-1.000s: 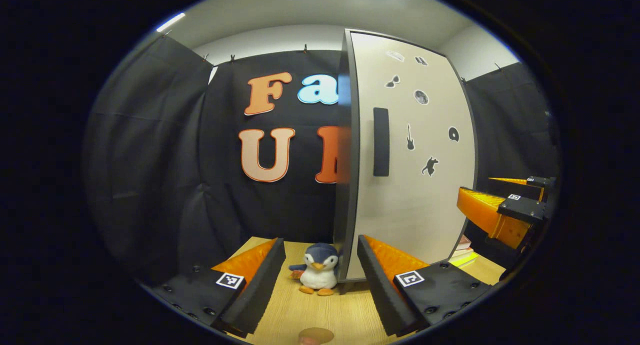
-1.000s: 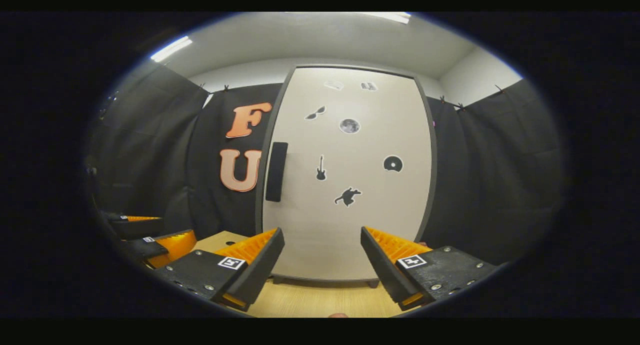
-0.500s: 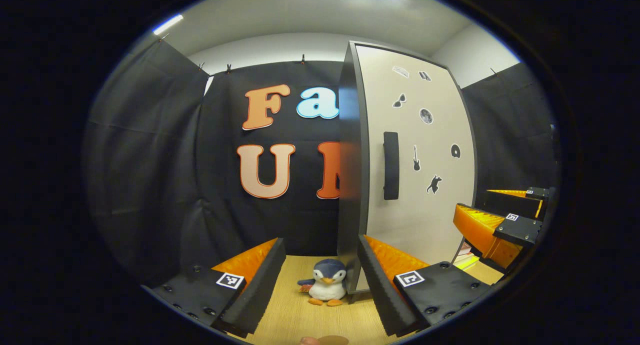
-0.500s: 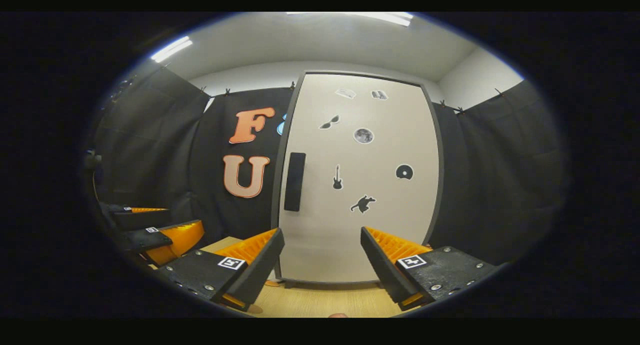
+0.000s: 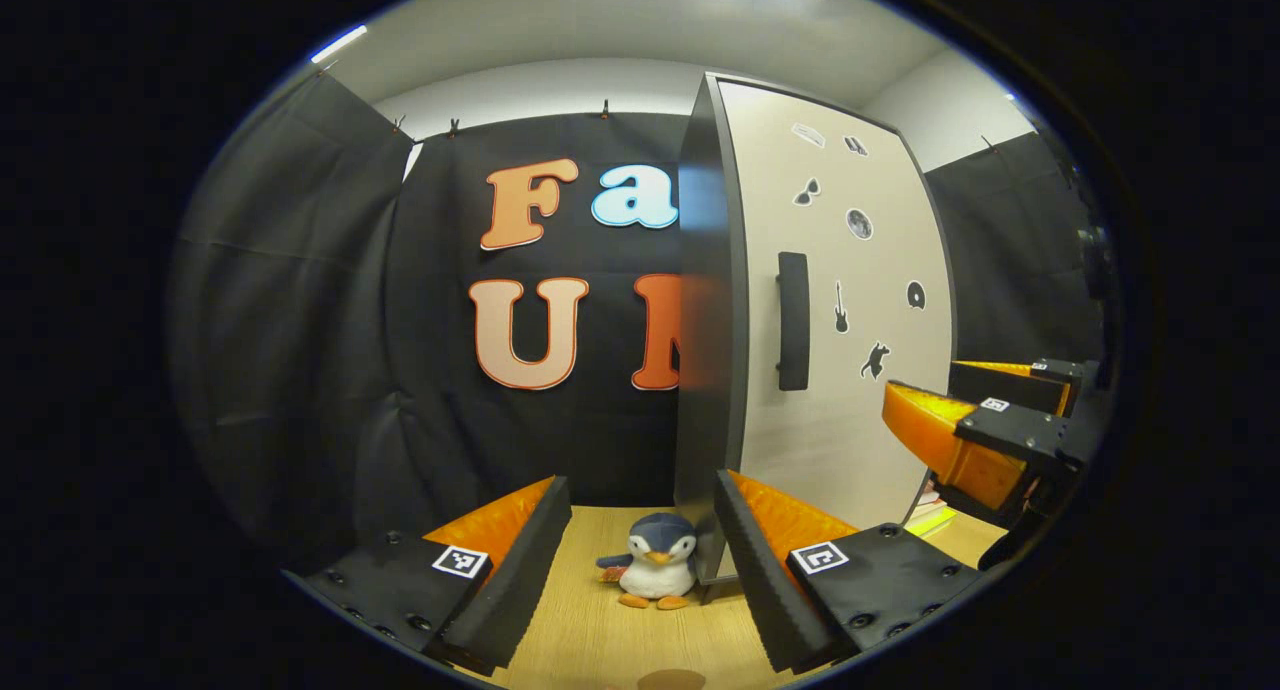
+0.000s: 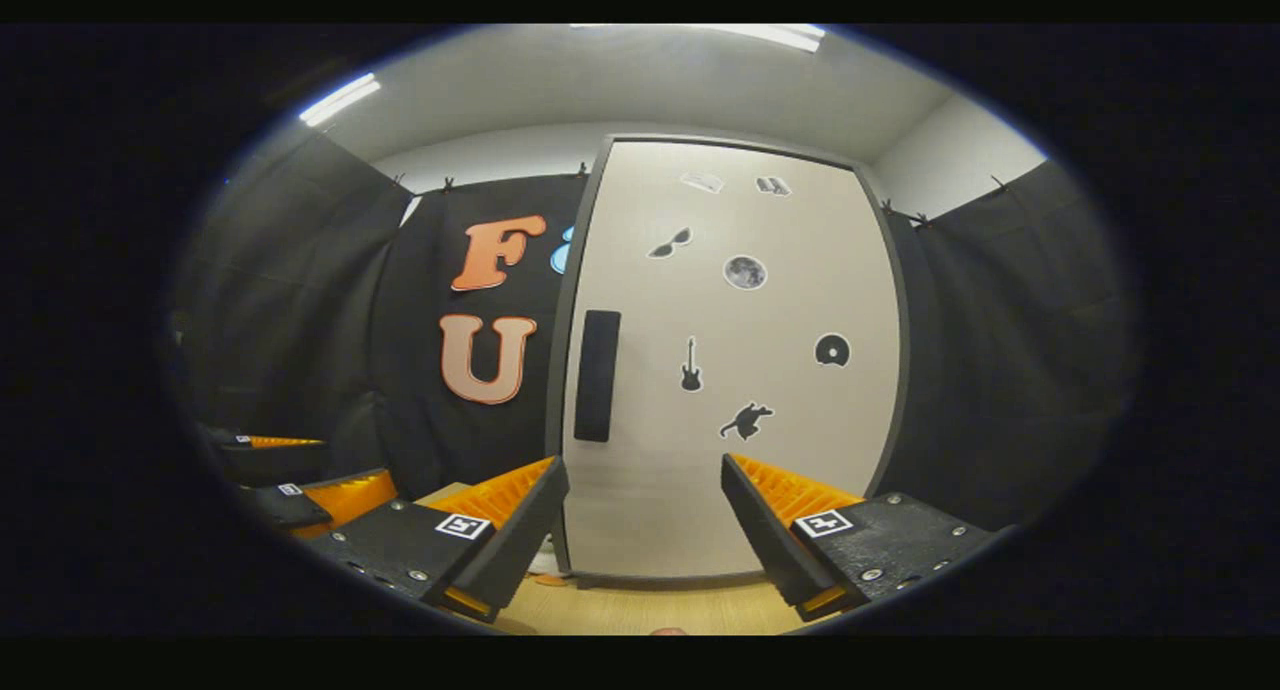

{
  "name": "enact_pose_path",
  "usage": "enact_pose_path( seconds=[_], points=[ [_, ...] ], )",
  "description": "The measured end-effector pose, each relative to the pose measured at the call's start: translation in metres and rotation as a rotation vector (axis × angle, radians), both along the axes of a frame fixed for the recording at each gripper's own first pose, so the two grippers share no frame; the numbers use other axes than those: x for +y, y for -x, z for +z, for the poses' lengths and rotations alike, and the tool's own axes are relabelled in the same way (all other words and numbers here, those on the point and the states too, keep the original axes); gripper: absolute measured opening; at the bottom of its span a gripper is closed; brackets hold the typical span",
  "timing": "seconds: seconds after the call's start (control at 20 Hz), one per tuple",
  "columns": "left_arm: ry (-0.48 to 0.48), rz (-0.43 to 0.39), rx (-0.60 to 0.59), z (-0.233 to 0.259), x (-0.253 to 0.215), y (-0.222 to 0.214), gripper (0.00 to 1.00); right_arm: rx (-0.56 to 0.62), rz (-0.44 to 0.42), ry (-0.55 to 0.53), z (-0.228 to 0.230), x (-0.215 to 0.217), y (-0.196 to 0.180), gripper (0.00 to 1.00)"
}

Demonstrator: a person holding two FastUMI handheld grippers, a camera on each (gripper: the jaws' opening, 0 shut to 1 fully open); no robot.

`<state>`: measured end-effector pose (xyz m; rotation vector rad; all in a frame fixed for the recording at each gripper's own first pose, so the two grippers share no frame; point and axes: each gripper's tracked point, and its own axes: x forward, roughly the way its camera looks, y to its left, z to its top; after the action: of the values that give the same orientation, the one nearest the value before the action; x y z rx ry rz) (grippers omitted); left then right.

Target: Open the cabinet door with the right hand, grasp the bottle in the cabinet with the left hand and place it on the coaster, then close the cabinet door with the right hand.

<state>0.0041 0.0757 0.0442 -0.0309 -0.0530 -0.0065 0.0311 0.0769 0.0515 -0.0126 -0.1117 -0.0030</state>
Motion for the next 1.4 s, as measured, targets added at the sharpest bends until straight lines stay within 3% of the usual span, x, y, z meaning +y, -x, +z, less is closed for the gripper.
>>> enact_pose_path(
  seconds=[0.25,0.45,0.85,0.95,1.0,1.05,1.15,1.3,1.4],
  points=[
    [-0.013,0.006,0.001,-0.003,0.012,-0.008,0.95,0.0,0.04,-0.073,0.012,0.016,-0.047,0.95],
    [-0.002,0.013,0.004,-0.007,0.016,-0.013,0.95,0.001,0.044,-0.07,0.017,0.026,-0.076,0.95],
    [0.02,0.029,0.037,-0.021,0.025,-0.018,0.95,0.052,-0.024,-0.042,0.01,0.027,-0.134,0.91],
    [0.023,0.04,0.042,-0.023,0.031,-0.019,0.94,0.066,-0.031,-0.047,0.007,0.028,-0.138,0.84],
    [0.024,0.047,0.045,-0.024,0.034,-0.018,0.94,0.054,-0.029,-0.048,0.01,0.029,-0.138,0.75],
    [0.026,0.055,0.047,-0.026,0.036,-0.019,0.94,0.04,-0.03,-0.043,0.014,0.03,-0.137,0.77],
    [0.031,0.063,0.054,-0.028,0.039,-0.02,0.94,0.025,-0.029,-0.035,0.017,0.032,-0.139,0.68],
    [0.037,0.065,0.059,-0.031,0.042,-0.017,0.95,0.024,-0.028,-0.046,0.017,0.037,-0.138,0.41],
    [0.039,0.066,0.059,-0.031,0.044,-0.015,0.94,0.026,-0.035,-0.061,0.017,0.036,-0.14,0.35]
  ],
)
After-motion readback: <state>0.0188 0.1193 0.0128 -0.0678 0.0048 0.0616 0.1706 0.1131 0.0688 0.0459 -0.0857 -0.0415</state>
